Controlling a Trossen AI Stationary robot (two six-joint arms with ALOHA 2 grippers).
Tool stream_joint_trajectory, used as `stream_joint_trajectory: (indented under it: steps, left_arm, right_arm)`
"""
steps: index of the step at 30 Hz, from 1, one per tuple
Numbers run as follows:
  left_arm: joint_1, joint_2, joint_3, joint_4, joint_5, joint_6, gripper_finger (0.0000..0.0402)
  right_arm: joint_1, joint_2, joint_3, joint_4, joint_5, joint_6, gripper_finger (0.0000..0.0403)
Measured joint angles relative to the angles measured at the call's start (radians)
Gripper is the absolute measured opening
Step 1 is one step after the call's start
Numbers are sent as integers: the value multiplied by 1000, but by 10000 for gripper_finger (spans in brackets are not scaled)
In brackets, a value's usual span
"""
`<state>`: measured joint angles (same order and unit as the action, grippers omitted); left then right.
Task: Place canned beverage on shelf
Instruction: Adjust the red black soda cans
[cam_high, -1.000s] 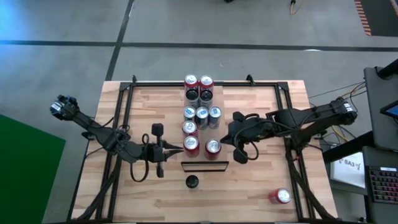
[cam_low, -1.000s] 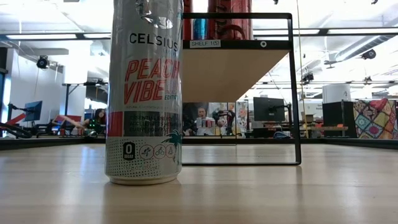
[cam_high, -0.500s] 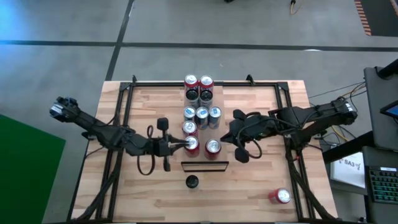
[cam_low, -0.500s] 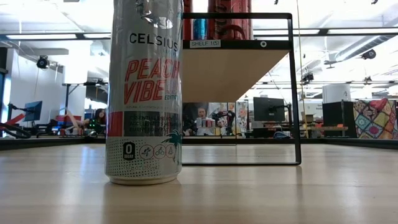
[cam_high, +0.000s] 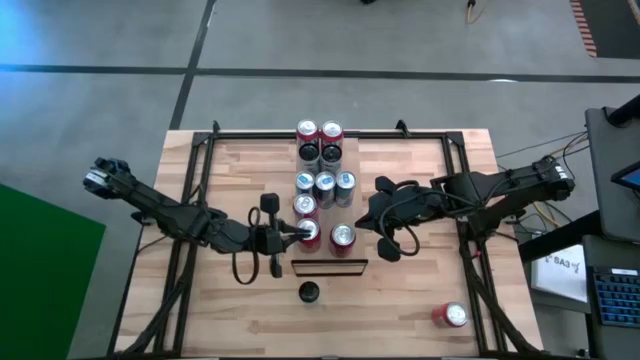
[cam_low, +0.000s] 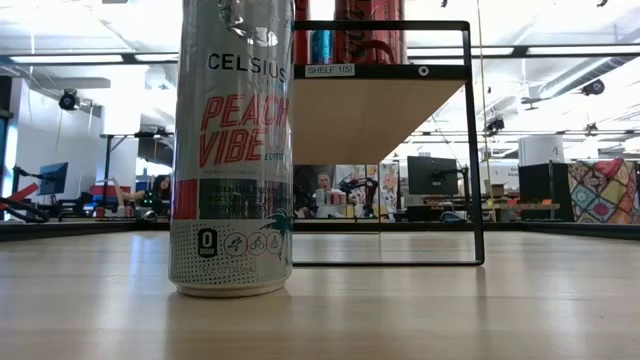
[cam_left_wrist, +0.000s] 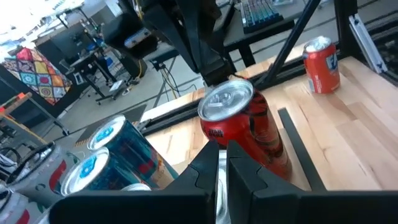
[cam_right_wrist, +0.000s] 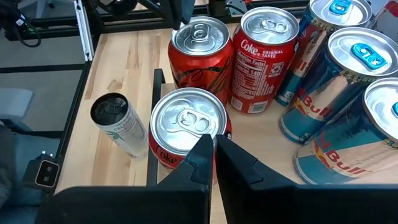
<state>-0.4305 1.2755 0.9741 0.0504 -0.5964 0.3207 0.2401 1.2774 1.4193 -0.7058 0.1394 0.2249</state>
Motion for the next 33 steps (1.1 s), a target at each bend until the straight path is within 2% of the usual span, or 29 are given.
stream_joint_trajectory:
  steps: [26, 29, 33]
  left_arm:
    - [-5, 19, 7, -42, -4, -73, 0]
    - [-8, 20, 21, -56, 40, -76, 0]
    - [-11, 20, 46, -90, 35, -77, 0]
  right_arm:
    - [0, 0, -2, -1, 0, 3, 9]
    - [0, 0, -2, 0, 1, -5, 9]
    - [0, 0, -2, 16, 25, -52, 9]
